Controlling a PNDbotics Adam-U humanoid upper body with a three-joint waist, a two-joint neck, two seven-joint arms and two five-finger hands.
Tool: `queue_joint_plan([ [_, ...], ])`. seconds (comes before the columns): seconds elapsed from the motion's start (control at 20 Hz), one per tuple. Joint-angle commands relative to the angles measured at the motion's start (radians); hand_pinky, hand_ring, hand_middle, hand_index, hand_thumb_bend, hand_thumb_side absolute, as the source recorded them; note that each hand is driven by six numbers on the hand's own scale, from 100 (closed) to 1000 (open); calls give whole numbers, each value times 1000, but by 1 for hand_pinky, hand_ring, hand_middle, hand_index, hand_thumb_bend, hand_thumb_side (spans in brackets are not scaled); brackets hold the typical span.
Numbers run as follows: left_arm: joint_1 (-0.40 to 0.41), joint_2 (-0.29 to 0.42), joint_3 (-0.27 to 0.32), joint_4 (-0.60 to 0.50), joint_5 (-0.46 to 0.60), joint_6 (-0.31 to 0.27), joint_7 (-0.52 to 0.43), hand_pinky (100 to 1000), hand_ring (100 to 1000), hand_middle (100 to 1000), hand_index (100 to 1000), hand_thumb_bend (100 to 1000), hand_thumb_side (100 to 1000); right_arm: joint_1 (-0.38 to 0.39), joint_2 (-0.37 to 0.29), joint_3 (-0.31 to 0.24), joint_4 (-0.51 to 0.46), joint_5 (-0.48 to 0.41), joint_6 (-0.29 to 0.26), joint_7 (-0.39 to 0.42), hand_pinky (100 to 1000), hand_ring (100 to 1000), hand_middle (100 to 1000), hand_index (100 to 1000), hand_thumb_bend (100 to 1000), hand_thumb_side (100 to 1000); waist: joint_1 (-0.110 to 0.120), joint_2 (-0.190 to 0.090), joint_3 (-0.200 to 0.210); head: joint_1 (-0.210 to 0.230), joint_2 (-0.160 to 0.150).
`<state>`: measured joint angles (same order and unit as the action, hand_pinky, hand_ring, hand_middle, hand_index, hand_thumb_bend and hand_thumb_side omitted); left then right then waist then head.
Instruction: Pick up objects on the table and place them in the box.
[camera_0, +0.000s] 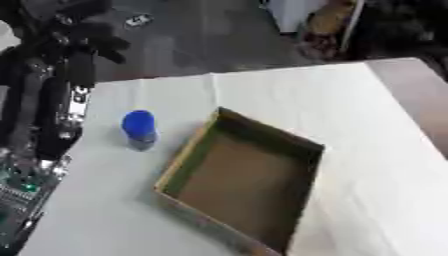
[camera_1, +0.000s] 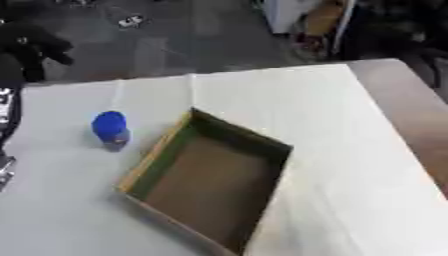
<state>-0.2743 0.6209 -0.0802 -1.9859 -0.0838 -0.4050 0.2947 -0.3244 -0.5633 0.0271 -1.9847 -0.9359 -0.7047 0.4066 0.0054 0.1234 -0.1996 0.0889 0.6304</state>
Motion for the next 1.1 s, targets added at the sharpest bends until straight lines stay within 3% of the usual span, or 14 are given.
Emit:
queue_joint_plan([
  [0.05,-6,12,4,-14,1,0,-4,549,618,852,788,100,783,-14,-29,-14,-15,-5,-202,203,100,358,356,273,100,740,1,-10,0,10,-4],
  [0.6,-5,13,4,-14,2,-1,-7,550,619,853,787,100,783,-14,-29,-13,-15,-6,-202,203,100,358,356,274,100,742,1,-10,0,12,-5],
  [0.8,-4,13,8,-14,0,3,-3,547,618,854,788,100,783,-11,-28,-18,-15,4,-202,203,100,364,362,274,100,736,1,-9,0,47,5],
  [0.95,0,8,11,-14,0,22,1,542,615,851,791,100,790,8,-24,-74,-15,50,-202,208,102,377,374,275,100,729,3,-8,-8,85,27],
  [1.1,2,9,15,-14,4,49,-2,534,611,852,803,100,782,33,-16,-117,-15,109,-202,135,109,379,377,293,100,728,3,-6,-16,95,34],
])
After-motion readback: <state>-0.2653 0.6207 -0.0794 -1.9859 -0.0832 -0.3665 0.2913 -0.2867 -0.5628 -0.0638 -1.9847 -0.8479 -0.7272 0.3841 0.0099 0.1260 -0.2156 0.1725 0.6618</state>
